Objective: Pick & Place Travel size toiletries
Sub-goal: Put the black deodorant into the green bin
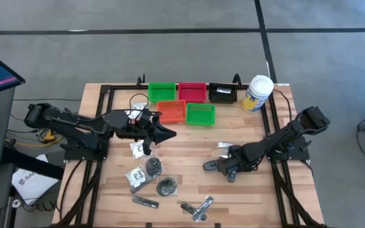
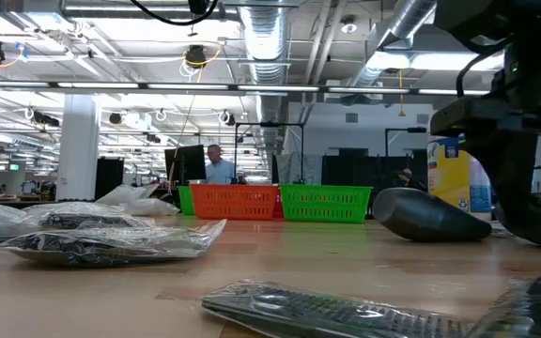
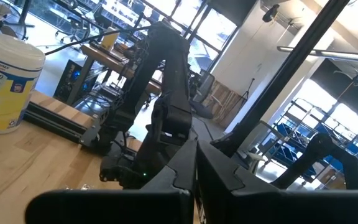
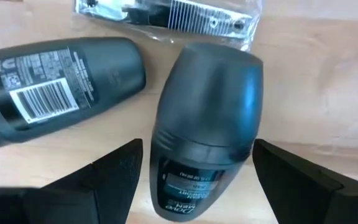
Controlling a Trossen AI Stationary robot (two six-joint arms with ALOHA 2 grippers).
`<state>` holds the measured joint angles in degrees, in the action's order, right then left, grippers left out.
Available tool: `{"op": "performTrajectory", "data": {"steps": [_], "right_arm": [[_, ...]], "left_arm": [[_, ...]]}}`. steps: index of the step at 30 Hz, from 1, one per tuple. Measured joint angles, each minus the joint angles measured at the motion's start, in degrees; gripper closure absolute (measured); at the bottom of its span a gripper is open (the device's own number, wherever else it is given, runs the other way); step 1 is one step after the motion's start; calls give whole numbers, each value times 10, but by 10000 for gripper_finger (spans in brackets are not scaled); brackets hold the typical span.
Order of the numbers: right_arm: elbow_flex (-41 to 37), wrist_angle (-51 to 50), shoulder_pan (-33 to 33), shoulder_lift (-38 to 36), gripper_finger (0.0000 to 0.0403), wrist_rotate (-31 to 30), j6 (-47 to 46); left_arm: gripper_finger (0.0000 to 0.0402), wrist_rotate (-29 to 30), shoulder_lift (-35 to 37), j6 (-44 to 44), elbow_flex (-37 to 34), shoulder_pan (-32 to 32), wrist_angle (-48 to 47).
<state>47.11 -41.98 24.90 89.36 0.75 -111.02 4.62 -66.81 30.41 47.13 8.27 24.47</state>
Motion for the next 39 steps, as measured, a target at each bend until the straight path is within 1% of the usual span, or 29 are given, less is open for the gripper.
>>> {"op": "performTrajectory", "data": {"steps": [6,11,15,25,28,32,34,36,39], "right_arm": [[-2,4,-9,0,118,-11,2],[-32,49,-14,0,131,-11,4],[-40,59,-13,-1,143,-8,4],[-41,58,-13,-1,201,-5,5],[-38,58,-13,-1,200,-2,10],[-20,66,-13,0,175,8,32],[-14,61,-13,1,171,9,36],[-5,59,-13,1,179,9,41],[10,58,-13,1,204,10,63]], "left_arm": [[395,0,0,0,0,0,0],[395,0,0,0,0,0,0],[395,0,0,0,0,0,0],[395,0,0,0,0,0,0],[395,0,0,0,0,0,0],[395,0,0,0,0,0,0],[395,0,0,-1,0,0,0],[395,0,0,-1,0,0,0],[395,0,0,-1,0,0,0]]}}
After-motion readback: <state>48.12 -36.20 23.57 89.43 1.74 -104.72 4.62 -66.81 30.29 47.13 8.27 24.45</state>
